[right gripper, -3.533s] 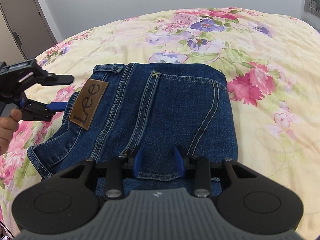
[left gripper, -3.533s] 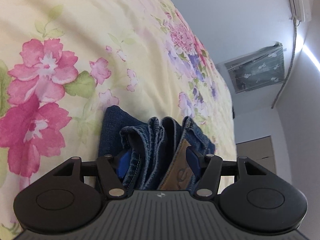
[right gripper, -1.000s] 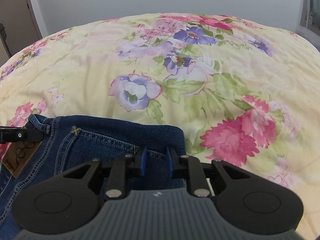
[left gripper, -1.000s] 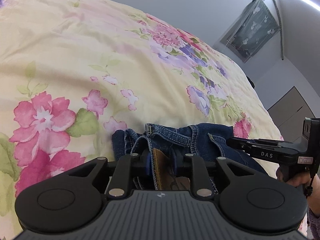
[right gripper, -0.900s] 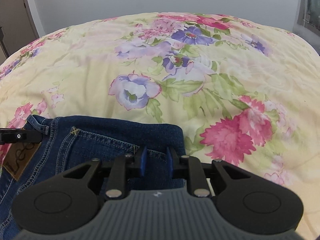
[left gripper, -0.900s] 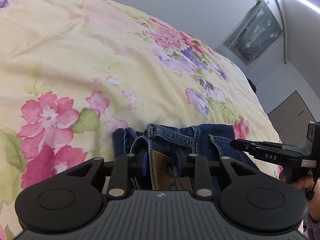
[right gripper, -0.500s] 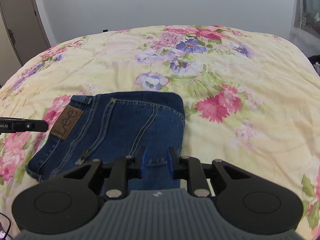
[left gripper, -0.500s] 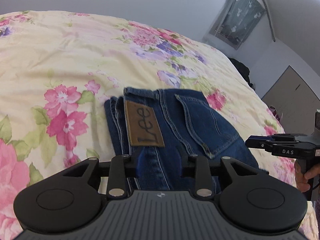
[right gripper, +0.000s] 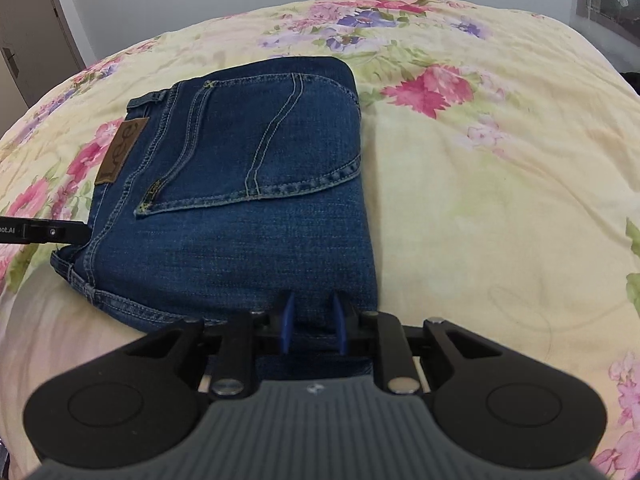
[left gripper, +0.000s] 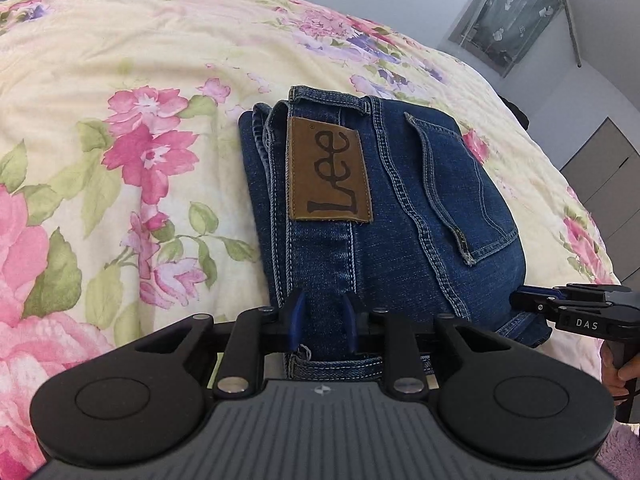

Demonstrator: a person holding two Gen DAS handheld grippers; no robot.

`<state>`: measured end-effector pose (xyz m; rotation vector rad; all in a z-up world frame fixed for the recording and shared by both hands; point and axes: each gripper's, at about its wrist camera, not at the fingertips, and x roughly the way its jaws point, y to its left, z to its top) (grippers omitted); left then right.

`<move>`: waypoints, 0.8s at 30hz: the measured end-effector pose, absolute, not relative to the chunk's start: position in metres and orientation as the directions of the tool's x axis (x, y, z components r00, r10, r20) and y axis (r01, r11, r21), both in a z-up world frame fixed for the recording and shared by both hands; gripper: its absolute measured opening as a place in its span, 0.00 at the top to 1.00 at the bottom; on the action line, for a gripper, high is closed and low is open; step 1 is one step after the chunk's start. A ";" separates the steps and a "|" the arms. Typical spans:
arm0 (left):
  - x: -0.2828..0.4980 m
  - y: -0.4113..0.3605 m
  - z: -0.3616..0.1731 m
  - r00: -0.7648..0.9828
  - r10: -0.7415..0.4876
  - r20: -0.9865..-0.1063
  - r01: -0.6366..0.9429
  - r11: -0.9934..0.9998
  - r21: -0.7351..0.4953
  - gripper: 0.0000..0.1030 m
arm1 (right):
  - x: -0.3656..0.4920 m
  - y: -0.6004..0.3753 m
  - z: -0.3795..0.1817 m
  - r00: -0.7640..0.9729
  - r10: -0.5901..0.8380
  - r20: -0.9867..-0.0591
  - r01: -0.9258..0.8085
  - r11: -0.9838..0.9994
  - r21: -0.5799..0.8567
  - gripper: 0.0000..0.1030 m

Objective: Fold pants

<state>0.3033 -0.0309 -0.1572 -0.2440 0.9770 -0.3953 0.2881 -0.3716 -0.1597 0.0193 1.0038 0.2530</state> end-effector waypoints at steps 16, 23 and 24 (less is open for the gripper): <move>0.286 -0.045 -0.134 0.583 -0.241 -0.776 0.084 0.968 -0.238 0.14 | 0.299 -0.369 -0.151 0.459 0.197 -0.866 -0.159 0.978 0.138 0.84; 0.284 -0.047 -0.099 0.631 -0.305 -0.714 0.180 0.952 -0.248 0.14 | 0.292 -0.370 -0.125 0.519 0.210 -0.829 -0.168 0.976 0.141 0.53; 0.288 -0.047 -0.096 0.630 -0.312 -0.711 0.180 0.949 -0.258 0.14 | 0.292 -0.371 -0.118 0.534 0.224 -0.815 -0.174 0.973 0.154 0.53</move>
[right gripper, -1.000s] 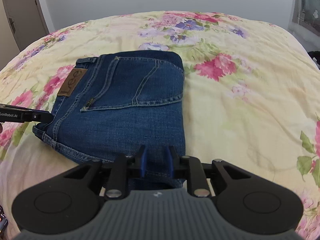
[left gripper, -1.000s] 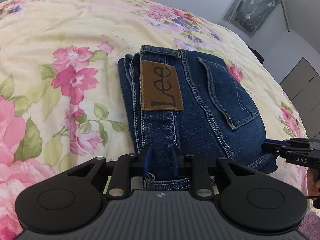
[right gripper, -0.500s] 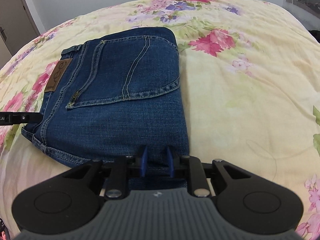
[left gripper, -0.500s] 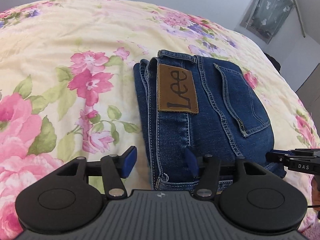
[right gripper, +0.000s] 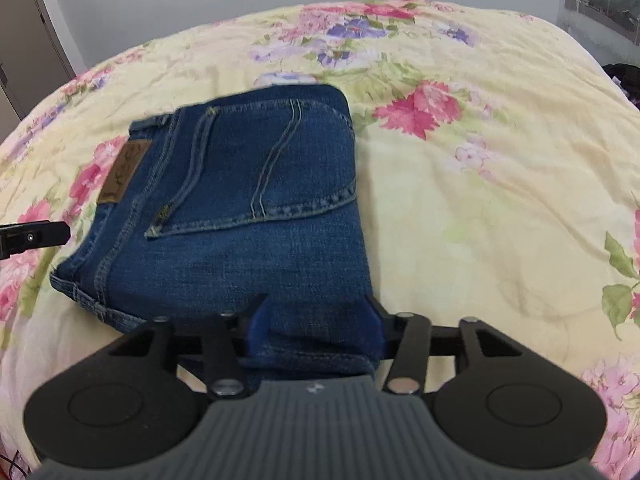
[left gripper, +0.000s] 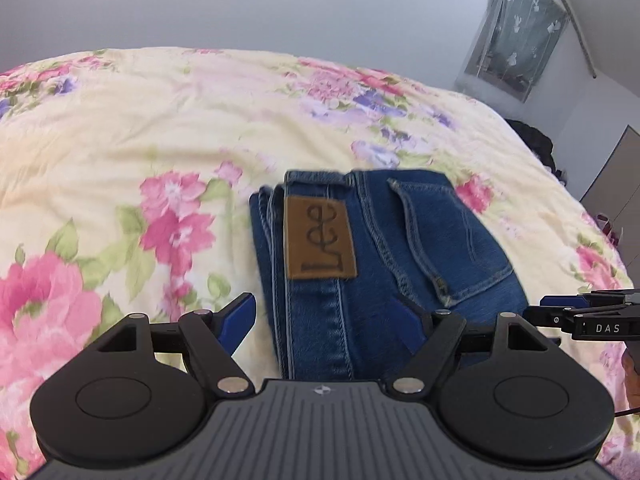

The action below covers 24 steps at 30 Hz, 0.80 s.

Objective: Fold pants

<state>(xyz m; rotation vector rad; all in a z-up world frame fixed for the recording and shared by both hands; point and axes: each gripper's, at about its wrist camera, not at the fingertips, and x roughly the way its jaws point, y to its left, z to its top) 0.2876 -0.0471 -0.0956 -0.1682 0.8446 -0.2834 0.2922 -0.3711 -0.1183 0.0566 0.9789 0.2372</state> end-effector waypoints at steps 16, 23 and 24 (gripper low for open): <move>0.349 0.008 -0.172 0.589 -0.544 -0.597 -0.051 0.713 -0.700 0.17 | 0.363 -0.420 -0.147 0.528 0.383 -0.758 0.019 0.887 0.462 0.35; 0.369 -0.004 -0.193 0.581 -0.568 -0.583 0.010 0.721 -0.693 0.14 | 0.383 -0.424 -0.174 0.527 0.494 -0.691 -0.015 0.819 0.574 0.34; 0.371 -0.008 -0.193 0.578 -0.570 -0.585 0.026 0.729 -0.685 0.13 | 0.386 -0.425 -0.177 0.527 0.508 -0.681 -0.016 0.807 0.590 0.34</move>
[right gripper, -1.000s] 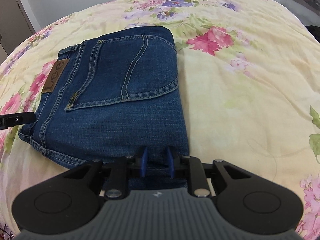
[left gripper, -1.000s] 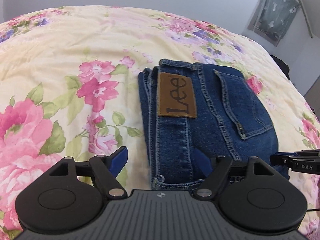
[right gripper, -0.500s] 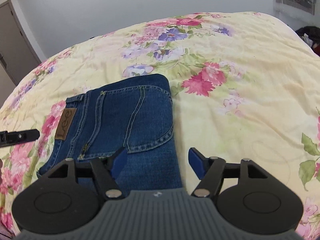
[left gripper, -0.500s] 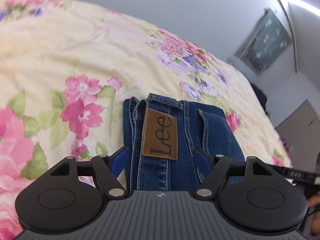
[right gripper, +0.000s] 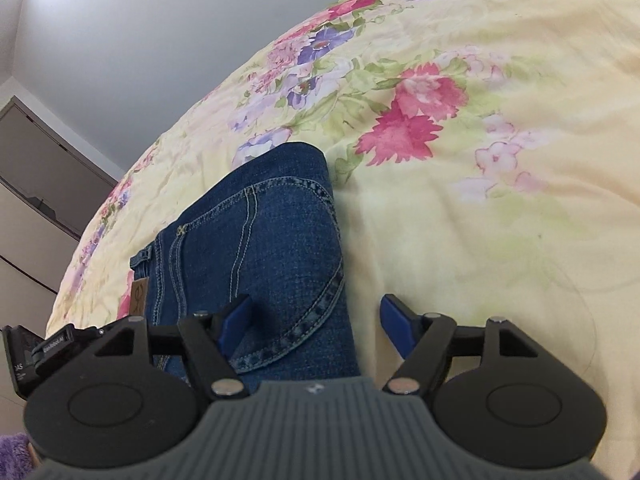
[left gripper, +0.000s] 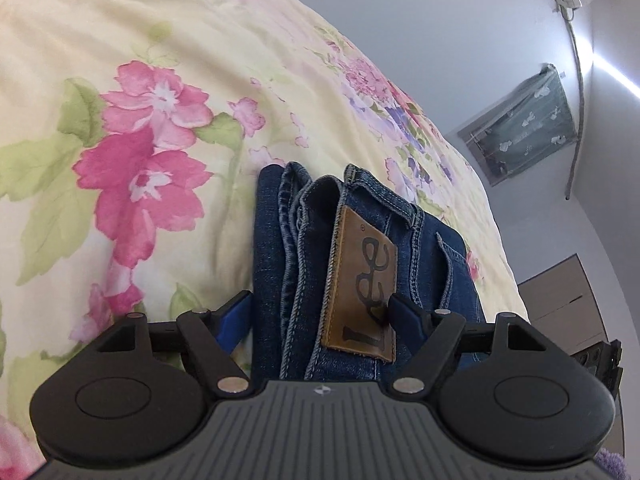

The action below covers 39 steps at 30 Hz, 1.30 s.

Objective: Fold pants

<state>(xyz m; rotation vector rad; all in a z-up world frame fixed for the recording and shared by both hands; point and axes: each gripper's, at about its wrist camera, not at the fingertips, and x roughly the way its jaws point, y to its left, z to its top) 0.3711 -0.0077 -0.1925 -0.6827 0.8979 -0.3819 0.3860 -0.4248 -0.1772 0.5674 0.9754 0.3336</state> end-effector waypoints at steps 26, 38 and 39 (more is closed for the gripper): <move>0.356 -0.025 -0.141 0.607 -0.483 -0.632 0.137 0.846 -0.515 0.68 | 0.391 -0.376 -0.118 0.533 0.450 -0.717 -0.115 0.878 0.465 0.82; 0.316 0.112 -0.072 0.675 -0.324 -0.663 0.063 0.920 -0.387 0.68 | 0.383 -0.243 -0.076 0.475 0.584 -0.658 -0.266 0.808 0.526 0.83; 0.314 0.126 -0.069 0.674 -0.303 -0.673 0.049 0.928 -0.369 0.68 | 0.385 -0.226 -0.080 0.459 0.604 -0.651 -0.272 0.793 0.544 0.83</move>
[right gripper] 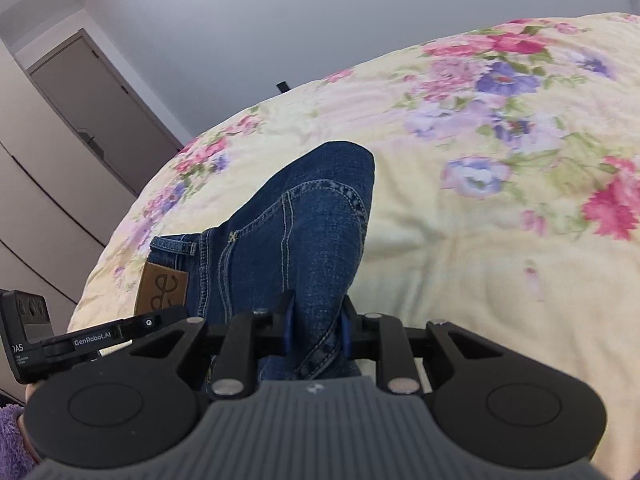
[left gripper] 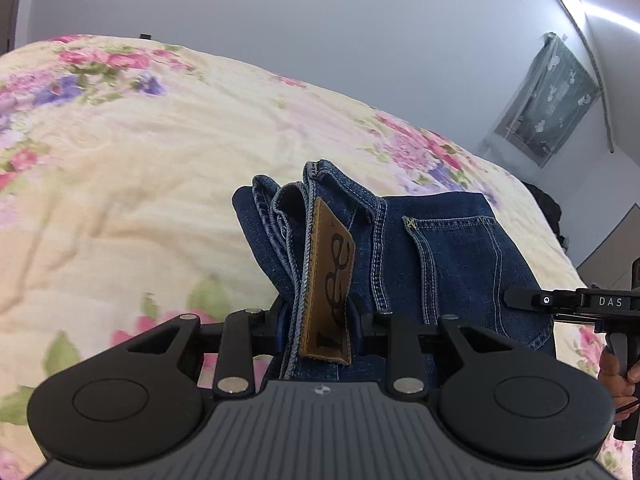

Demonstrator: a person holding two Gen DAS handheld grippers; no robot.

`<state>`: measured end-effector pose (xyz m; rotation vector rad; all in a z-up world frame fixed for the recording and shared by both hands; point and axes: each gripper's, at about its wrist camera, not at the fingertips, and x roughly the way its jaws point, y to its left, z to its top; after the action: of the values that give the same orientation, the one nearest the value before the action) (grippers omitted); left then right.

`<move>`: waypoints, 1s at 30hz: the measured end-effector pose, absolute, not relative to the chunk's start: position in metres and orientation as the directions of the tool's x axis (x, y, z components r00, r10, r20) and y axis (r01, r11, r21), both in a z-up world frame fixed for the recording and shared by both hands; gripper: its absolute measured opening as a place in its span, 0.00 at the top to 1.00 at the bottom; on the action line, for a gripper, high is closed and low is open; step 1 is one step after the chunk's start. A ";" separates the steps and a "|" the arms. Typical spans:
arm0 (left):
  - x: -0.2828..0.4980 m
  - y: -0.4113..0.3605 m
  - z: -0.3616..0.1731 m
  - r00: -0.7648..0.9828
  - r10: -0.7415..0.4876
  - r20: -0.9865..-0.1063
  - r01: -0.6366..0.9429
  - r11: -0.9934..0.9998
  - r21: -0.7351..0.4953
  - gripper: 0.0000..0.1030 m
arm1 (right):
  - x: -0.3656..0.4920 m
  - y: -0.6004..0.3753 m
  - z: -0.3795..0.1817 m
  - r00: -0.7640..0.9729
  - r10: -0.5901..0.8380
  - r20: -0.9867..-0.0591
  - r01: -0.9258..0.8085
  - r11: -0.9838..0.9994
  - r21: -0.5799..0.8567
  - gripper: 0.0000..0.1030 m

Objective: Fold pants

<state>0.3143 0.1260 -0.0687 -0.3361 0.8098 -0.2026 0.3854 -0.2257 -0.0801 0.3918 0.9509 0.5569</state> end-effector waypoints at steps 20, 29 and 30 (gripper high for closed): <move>0.338 0.228 -0.145 0.618 -0.268 -0.739 -0.055 0.923 -0.381 0.50 | 0.427 -0.091 -0.171 0.330 0.576 -0.747 -0.278 0.816 0.507 0.79; 0.299 0.212 -0.090 0.655 -0.128 -0.744 -0.091 0.965 -0.246 0.37 | 0.385 -0.079 -0.117 0.483 0.436 -0.759 -0.430 0.874 0.228 0.57; 0.290 0.207 -0.079 0.671 -0.099 -0.735 -0.087 0.974 -0.211 0.35 | 0.376 -0.080 -0.106 0.506 0.432 -0.746 -0.450 0.870 0.199 0.56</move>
<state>0.2900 0.2070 -0.0794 -0.2371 0.8378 -0.0071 0.3756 -0.0797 -0.1060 -0.0219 0.8932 0.5322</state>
